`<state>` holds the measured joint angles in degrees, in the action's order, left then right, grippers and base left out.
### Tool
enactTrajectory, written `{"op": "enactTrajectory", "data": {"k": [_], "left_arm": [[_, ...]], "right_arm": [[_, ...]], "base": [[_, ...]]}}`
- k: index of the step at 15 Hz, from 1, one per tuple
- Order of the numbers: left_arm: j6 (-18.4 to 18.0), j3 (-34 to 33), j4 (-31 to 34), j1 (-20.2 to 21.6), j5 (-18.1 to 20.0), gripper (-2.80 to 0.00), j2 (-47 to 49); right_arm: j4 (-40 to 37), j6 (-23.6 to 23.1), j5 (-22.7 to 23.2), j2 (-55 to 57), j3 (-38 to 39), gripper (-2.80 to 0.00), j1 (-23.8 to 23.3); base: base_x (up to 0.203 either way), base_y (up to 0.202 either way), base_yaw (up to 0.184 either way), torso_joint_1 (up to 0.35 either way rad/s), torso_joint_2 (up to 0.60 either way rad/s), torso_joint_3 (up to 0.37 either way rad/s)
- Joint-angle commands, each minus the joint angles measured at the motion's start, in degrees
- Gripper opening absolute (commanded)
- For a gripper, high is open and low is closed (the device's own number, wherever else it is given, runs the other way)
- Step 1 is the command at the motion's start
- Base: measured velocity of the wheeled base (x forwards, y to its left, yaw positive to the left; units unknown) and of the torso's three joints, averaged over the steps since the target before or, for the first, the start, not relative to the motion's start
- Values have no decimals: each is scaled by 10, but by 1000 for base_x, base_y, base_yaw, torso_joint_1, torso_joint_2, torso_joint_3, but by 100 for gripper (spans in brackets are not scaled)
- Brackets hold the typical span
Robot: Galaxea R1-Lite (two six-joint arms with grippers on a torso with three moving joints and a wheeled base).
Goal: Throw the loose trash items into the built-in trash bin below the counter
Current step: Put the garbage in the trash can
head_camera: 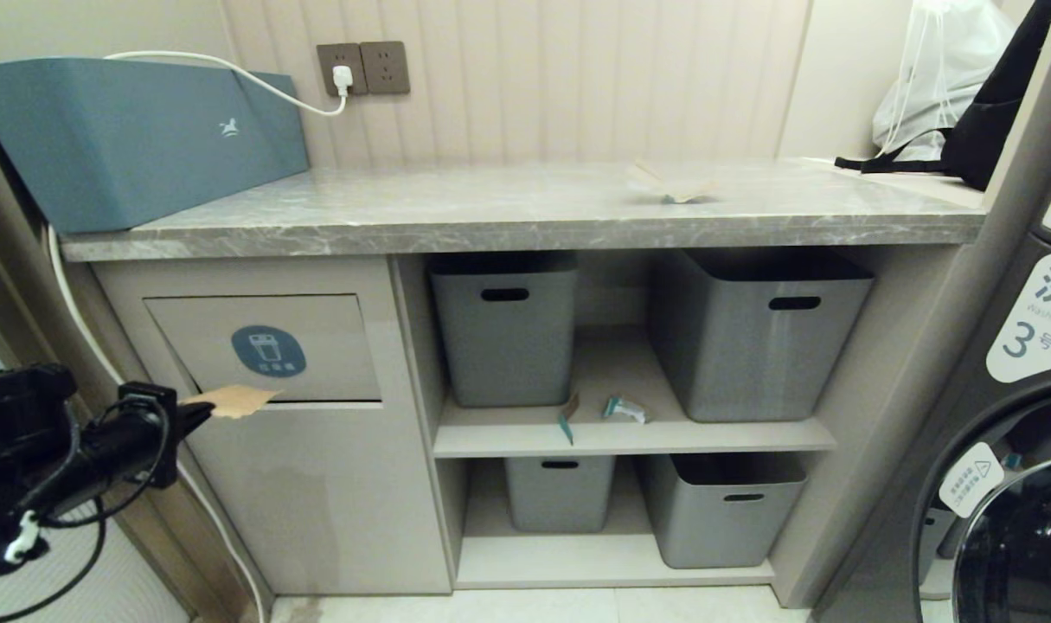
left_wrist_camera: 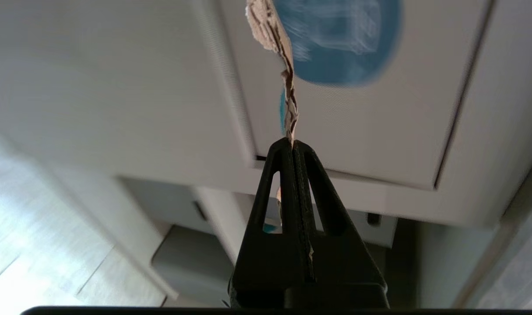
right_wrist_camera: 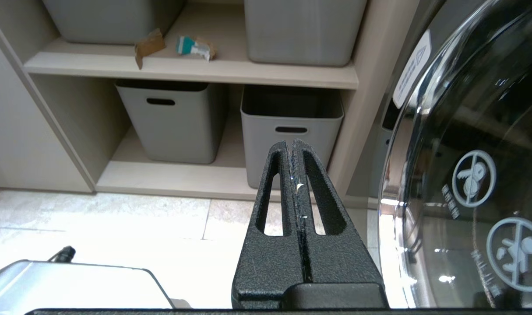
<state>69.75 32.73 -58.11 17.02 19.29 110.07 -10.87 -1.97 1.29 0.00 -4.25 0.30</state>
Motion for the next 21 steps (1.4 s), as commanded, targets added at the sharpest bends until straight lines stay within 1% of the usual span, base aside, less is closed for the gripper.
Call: {"op": "enactTrajectory", "data": {"k": [1,2,3,5,6,8,10,11,13,15,16,18,21], "left_arm": [[7,6,-77,-31,-1,-280,59],[18,10,-95,-40,-3,-280,68],[25,18,-98,-43,-12,-280,78],[28,38,-98,-46,-41,-280,102],[28,47,-98,-46,-46,-280,110],[28,79,-97,-46,-48,-280,128],[28,126,-89,-47,-48,-280,158],[28,156,-75,-47,-51,-280,171],[28,220,-22,-51,-69,-280,183],[31,285,48,-60,-96,-280,191],[36,311,70,-64,-110,-280,196],[45,345,89,-72,-126,-280,215],[46,364,86,-75,-127,-280,241]], "right_arm": [[-1,0,0,0,0,-280,0],[-1,0,0,0,0,-280,0],[-1,0,0,0,0,-280,0],[0,0,0,0,0,-280,0],[-1,-1,1,0,0,-280,0],[-1,-1,1,0,0,-280,0],[-1,0,1,1,0,-280,0],[-1,0,1,0,0,-280,0],[-1,0,0,0,0,-280,0],[-1,-1,0,0,0,-280,0],[-1,-1,1,0,0,-280,0],[0,-1,1,0,0,-280,0],[-1,-1,1,0,0,-280,0]], "base": [[0,0,0,-44,156,110],[0,0,0,-25,80,43],[0,0,0,-10,56,41],[0,0,0,-1,15,17],[0,0,0,0,0,0],[0,0,0,0,0,0],[0,0,0,0,0,0],[0,0,0,0,0,0],[0,0,0,0,0,0],[0,0,0,0,0,0],[0,0,0,0,0,0],[0,0,0,0,0,0],[0,0,0,0,0,0]]}}
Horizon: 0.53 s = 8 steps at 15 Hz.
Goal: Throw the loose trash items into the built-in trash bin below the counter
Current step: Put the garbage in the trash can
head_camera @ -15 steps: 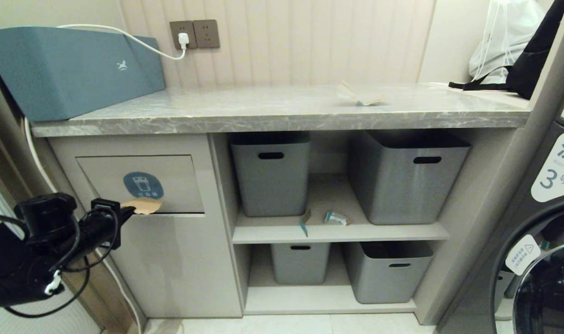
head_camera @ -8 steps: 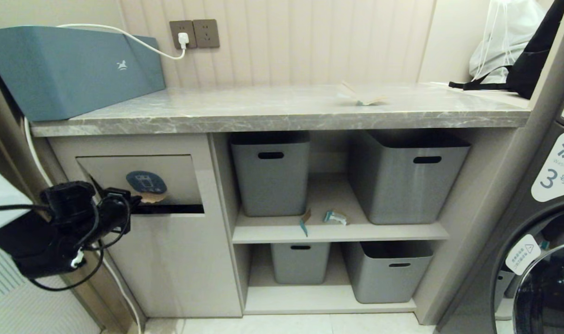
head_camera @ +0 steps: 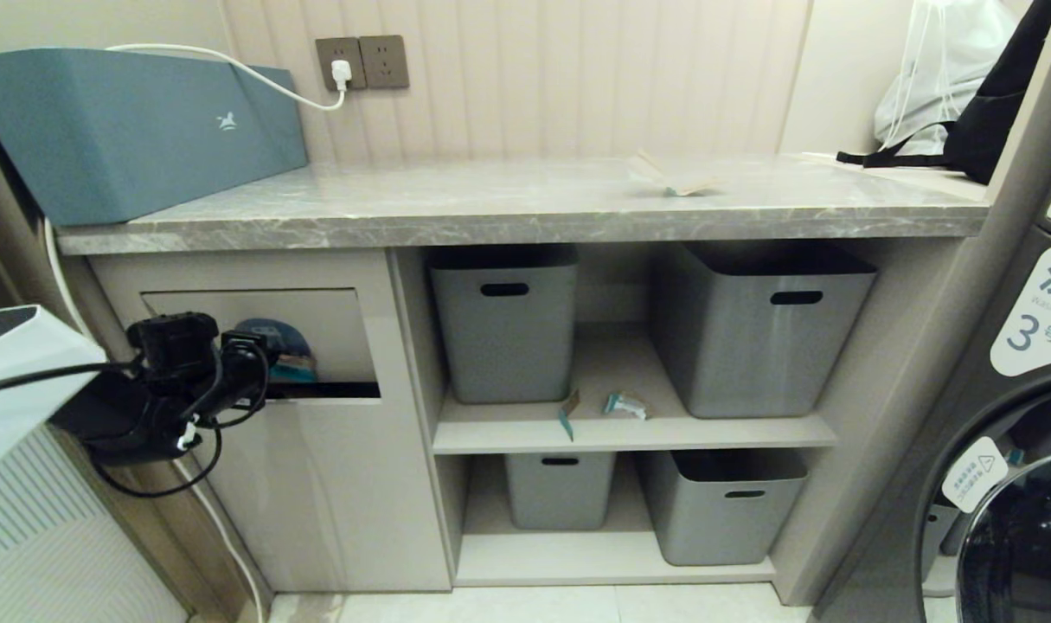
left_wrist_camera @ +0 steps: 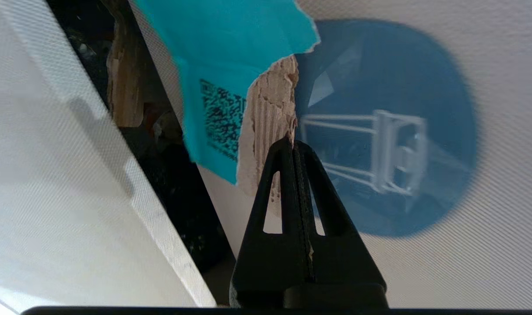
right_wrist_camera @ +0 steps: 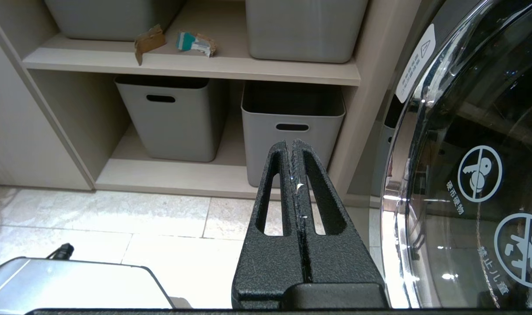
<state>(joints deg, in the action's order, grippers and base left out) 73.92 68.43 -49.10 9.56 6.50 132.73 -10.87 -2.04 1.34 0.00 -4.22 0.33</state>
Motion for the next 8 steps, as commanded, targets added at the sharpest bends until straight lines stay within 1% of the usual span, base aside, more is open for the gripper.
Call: {"op": "enactTrajectory", "data": {"k": [1,4,5,6,7,8], "left_arm": [[4,16,-4,-1,-1,-280,20],[10,48,21,-9,-26,-280,27],[21,67,44,-12,-41,-280,28],[41,91,71,-15,-55,-280,30],[58,109,89,-16,-62,-280,31],[67,120,99,-20,-65,-280,32]], "right_arm": [[0,0,1,0,0,-280,0],[-1,0,0,0,0,-280,0],[-1,0,1,0,0,-280,0],[0,0,1,0,0,-280,0],[0,0,1,0,0,-280,0],[0,0,1,0,0,-280,0]], "base": [[0,0,0,0,0,0],[0,0,0,0,0,0],[0,0,0,0,0,0],[0,0,0,0,0,0],[0,0,0,0,0,0],[0,0,0,0,0,0]]}}
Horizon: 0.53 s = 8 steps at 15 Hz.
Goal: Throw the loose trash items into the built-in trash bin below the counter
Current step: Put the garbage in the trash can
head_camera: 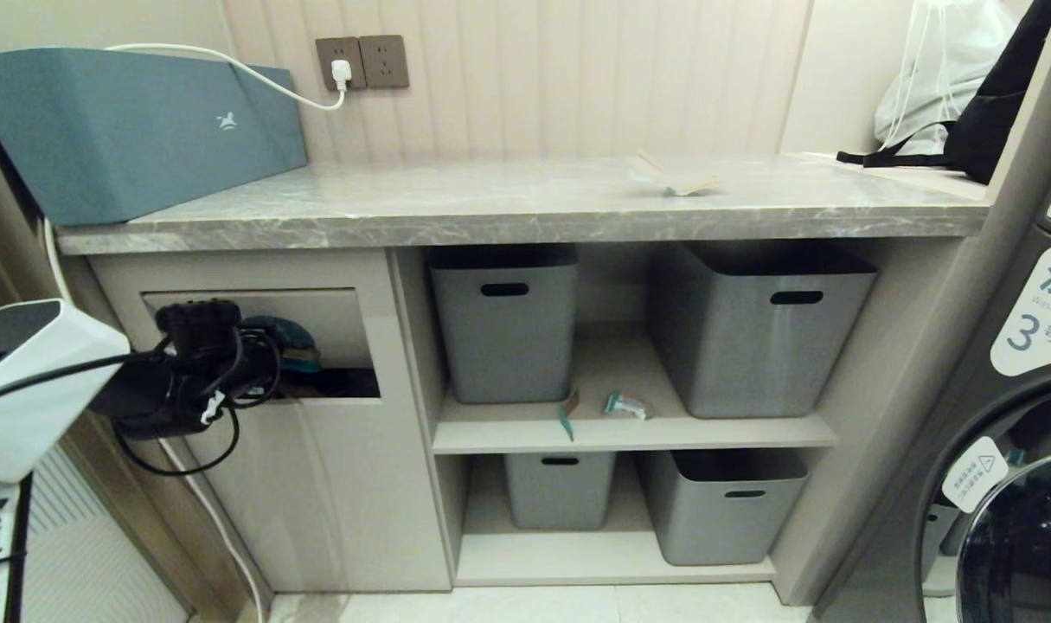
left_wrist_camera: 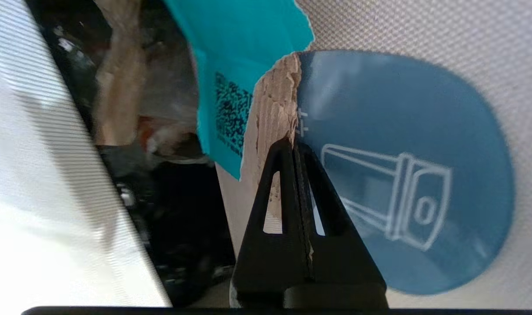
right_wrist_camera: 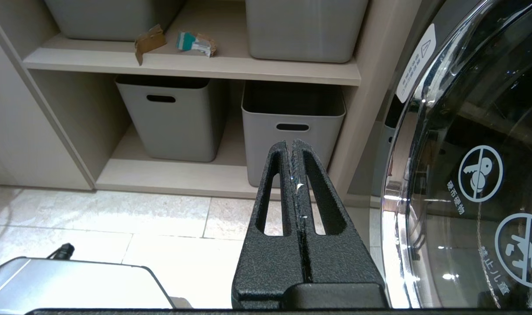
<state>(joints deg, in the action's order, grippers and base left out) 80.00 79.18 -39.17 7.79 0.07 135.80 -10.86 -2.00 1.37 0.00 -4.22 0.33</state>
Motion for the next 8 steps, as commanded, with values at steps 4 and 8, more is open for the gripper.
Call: {"op": "enactTrajectory", "data": {"k": [4,8], "left_arm": [[7,35,0,-3,-1,0,10],[8,50,2,-3,-1,0,17]], "right_arm": [[-1,2,0,0,0,-280,0],[-1,1,0,0,0,-280,0]], "base": [[0,0,0,0,0,0],[0,0,0,0,0,0]]}}
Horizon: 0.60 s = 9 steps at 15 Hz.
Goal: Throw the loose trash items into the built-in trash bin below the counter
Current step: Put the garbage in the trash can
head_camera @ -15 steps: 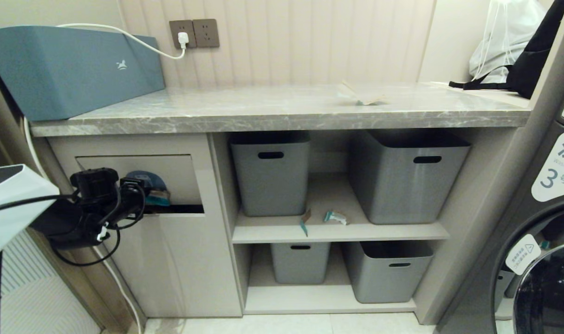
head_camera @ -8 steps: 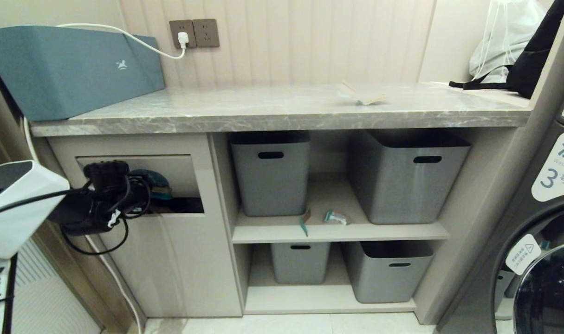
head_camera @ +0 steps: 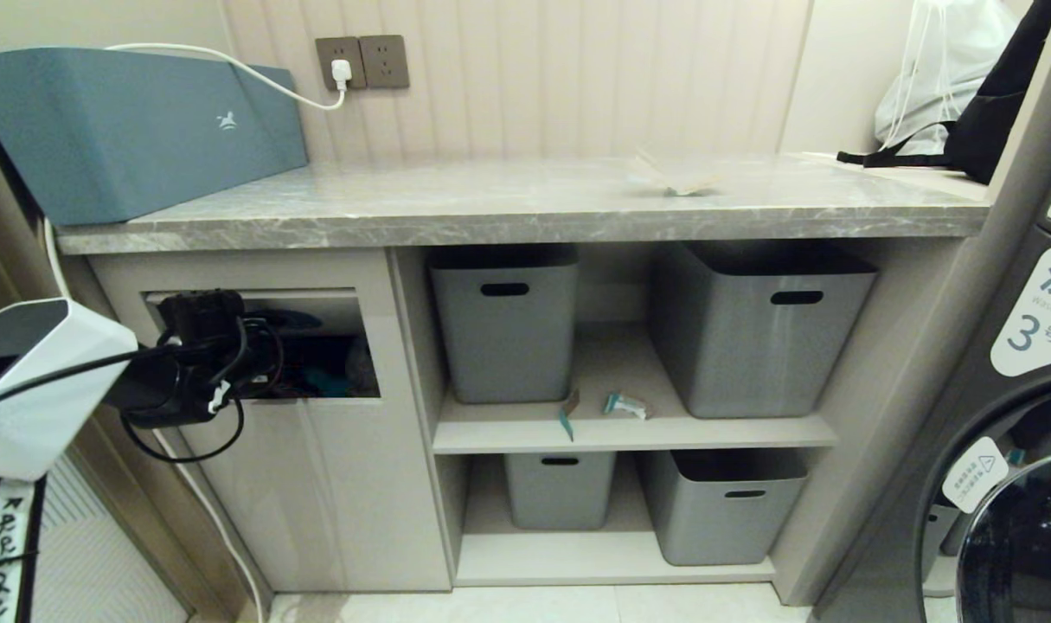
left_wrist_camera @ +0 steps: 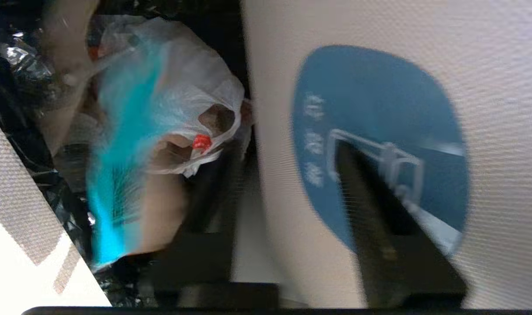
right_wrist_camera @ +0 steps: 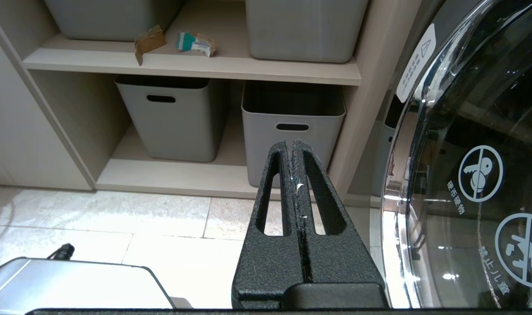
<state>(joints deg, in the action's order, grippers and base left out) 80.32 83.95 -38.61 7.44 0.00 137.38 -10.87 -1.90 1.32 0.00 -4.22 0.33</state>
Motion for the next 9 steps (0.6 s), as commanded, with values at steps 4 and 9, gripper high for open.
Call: {"op": "enactTrajectory", "data": {"k": [4,9], "left_arm": [[4,-3,-4,0,-1,0,2],[24,-170,-29,1,-17,0,-97]], "right_arm": [[-1,0,0,0,0,-280,0],[0,-2,1,0,0,-280,0]], "base": [[0,0,0,0,0,0],[0,0,0,0,0,0]]}}
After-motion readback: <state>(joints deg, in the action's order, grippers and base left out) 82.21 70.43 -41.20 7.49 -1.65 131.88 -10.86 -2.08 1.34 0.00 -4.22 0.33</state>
